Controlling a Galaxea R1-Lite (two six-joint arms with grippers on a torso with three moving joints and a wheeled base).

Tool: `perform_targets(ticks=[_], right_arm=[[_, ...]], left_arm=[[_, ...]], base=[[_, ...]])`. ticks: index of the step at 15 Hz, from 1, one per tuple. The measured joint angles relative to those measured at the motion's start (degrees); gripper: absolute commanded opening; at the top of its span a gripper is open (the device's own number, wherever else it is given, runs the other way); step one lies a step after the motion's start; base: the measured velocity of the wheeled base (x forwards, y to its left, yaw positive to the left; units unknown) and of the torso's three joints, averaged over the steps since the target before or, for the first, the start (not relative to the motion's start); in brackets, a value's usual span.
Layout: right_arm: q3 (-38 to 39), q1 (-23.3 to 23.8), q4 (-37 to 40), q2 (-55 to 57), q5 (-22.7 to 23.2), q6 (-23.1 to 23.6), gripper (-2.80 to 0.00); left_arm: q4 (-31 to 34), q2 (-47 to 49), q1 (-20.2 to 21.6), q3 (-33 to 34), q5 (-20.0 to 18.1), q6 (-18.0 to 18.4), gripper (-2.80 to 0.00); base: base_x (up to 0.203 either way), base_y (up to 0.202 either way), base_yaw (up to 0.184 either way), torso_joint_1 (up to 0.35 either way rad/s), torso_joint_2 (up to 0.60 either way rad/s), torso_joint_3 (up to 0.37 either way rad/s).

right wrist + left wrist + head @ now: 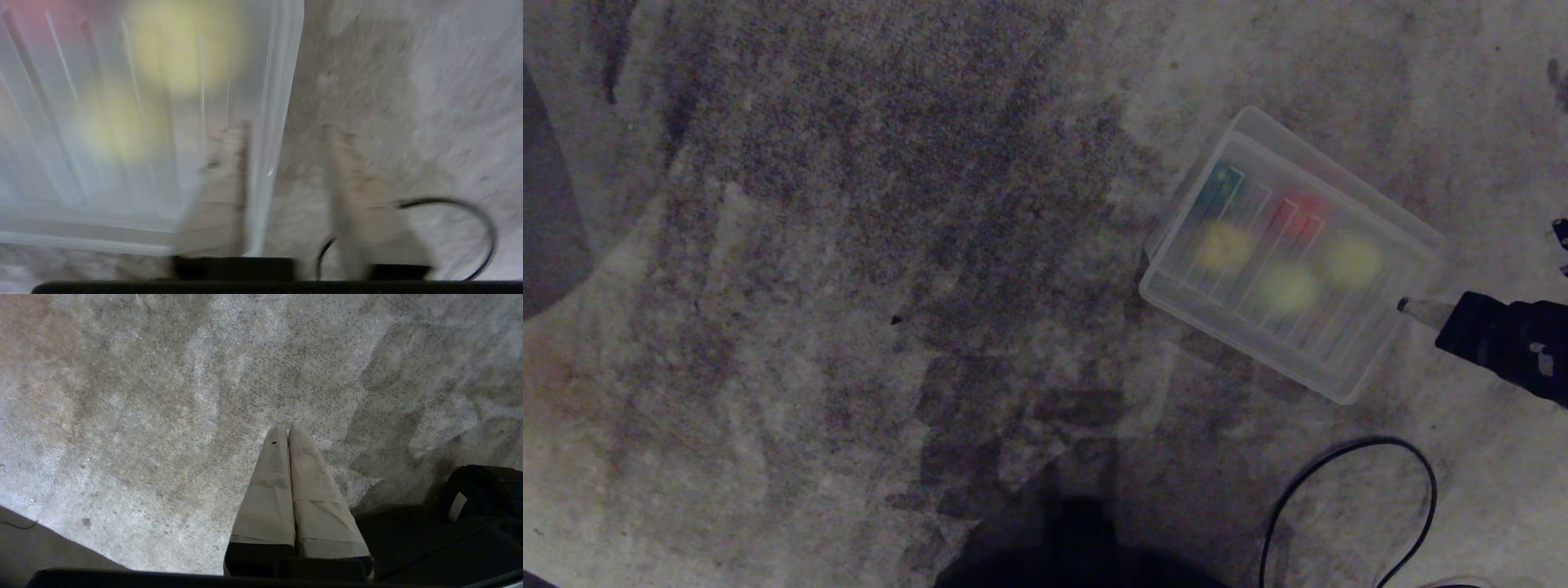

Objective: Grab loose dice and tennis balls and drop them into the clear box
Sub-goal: Close the lid

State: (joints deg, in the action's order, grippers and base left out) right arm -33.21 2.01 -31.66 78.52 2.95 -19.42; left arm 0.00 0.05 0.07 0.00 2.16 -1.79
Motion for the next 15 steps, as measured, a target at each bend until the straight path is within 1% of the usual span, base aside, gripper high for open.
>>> perform_targets(ticks=[5,7,9,10,11,12,13,14,15], right_arm=[[0.3,0.1,0.4,-1.2,0.5,0.4,0.00],[1.4,-0.2,1.0,-2.9,1.6,0.3,0.00],[2.7,-0.3,3.3,-5.6,3.5,0.2,0.00],[3.4,-0.3,5.6,-7.3,5.2,0.2,-2.12],[4.0,-0.4,8.6,-9.2,7.4,-0.2,-2.80],[4.4,-0.8,11.6,-10.9,9.4,-1.7,-2.80],[4.6,-2.0,14.6,-12.4,11.2,-4.2,-2.80],[4.2,-3.6,16.8,-13.4,12.3,-6.3,-2.80],[3.3,-5.0,19.4,-13.8,12.5,-7.1,-2.80]], left_arm=[[0.0,0.0,0.0,0.0,0.0,0.0,-2.80],[0.0,0.0,0.0,0.0,0.0,0.0,-2.80],[0.0,0.0,0.0,0.0,0.0,0.0,-2.80],[0.0,0.0,0.0,0.0,0.0,0.0,-2.80],[0.0,0.0,0.0,0.0,0.0,0.0,-2.80],[0.0,0.0,0.0,0.0,0.0,0.0,-2.80],[0.0,0.0,0.0,0.0,0.0,0.0,-2.80],[0.0,0.0,0.0,0.0,0.0,0.0,-2.80],[0.0,0.0,0.0,0.0,0.0,0.0,-2.80]], base=[[0.000,0.000,0.000,0.000,0.00,0.000],[0.000,0.000,0.000,0.000,0.00,0.000],[0.000,0.000,0.000,0.000,0.00,0.000],[0.000,0.000,0.000,0.000,0.00,0.000],[0.000,0.000,0.000,0.000,0.00,0.000],[0.000,0.000,0.000,0.000,0.00,0.000],[0.000,0.000,0.000,0.000,0.00,0.000],[0.000,0.000,0.000,0.000,0.00,0.000],[0.000,0.000,0.000,0.000,0.00,0.000]])
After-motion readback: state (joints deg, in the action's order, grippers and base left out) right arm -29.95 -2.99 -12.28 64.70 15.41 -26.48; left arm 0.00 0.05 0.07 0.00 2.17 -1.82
